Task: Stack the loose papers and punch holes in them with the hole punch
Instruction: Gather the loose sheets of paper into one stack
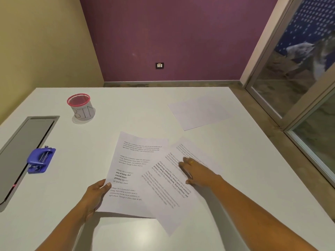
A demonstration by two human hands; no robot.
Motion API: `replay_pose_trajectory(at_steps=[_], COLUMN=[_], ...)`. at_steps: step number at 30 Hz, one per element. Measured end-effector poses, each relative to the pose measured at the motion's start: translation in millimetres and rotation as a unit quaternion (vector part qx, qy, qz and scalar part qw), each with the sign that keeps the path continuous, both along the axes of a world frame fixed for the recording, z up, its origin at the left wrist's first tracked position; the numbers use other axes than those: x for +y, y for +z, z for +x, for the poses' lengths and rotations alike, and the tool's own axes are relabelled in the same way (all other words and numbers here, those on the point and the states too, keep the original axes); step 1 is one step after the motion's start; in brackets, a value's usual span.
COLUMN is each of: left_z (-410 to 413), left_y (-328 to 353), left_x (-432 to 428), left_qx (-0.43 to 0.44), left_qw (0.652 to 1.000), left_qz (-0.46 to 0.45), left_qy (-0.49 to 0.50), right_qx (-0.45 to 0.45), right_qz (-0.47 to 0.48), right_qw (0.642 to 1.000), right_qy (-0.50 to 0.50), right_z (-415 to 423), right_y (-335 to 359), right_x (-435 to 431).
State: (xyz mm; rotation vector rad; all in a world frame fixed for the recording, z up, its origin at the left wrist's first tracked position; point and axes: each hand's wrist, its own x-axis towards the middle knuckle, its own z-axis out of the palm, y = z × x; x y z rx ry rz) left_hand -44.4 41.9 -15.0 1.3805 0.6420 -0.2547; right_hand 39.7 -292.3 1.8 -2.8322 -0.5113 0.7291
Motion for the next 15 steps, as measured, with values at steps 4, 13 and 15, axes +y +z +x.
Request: replay_pose_trajectory(at_steps=[4, 13, 15], left_z=[1, 0, 0], left_y=[0, -4, -3], left_x=[-5, -9, -10], left_qx=[0.003, 0.012, 0.013], left_qw=[1.000, 1.000, 1.000], left_qz=[-0.017, -0.001, 0.001], left_qy=[0.010, 0.012, 0.011], right_qx=[-0.208, -0.092, -0.067], right_qz=[0.008, -0.028, -0.006], right_qw=[0.978, 0.919, 0.928], right_qy=[-0.013, -0.383, -0.367], right_z=[-7, -45, -45], right_y=[-7, -16, -20], right_x=[-3, 2, 6])
